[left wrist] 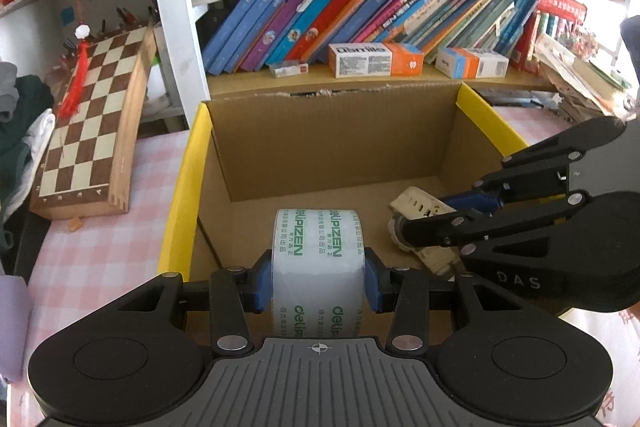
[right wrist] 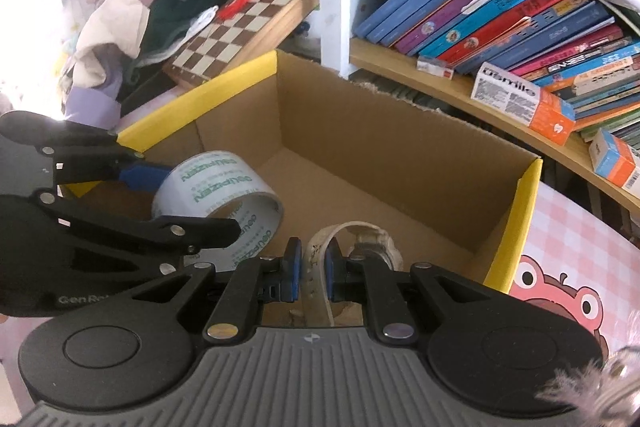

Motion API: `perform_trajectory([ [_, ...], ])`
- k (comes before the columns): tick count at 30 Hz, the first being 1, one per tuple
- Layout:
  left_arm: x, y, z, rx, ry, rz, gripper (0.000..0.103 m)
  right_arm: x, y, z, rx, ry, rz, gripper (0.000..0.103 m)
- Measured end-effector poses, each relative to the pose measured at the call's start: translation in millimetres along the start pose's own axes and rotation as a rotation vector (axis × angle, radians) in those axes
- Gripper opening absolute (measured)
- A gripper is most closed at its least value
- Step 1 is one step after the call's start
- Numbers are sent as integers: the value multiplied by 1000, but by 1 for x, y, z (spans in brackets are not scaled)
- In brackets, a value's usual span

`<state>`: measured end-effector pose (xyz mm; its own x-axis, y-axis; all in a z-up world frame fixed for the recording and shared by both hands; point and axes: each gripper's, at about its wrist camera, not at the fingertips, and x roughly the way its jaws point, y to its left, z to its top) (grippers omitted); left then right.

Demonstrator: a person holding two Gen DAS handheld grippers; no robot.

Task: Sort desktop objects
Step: 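Lower into the box and open left tool while right tool releases the watch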

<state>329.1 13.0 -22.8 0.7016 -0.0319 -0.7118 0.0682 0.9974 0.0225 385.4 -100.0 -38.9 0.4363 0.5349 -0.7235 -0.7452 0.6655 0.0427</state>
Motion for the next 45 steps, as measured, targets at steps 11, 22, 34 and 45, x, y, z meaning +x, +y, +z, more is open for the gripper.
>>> perform_trajectory([
  [11, 4, -2, -3, 11, 25, 4, 42, 1, 0, 0, 7, 19, 20, 12],
  [22, 4, -1, -4, -9, 38, -3, 43, -3, -1, -2, 22, 14, 28, 16],
  [34, -13, -5, -3, 6, -4, 22, 57, -21, -9, -4, 66, -44, 2, 39],
  [45, -51, -9, -2, 1, -94, 39, 70, -49, -5, -8, 85, -104, -6, 56],
])
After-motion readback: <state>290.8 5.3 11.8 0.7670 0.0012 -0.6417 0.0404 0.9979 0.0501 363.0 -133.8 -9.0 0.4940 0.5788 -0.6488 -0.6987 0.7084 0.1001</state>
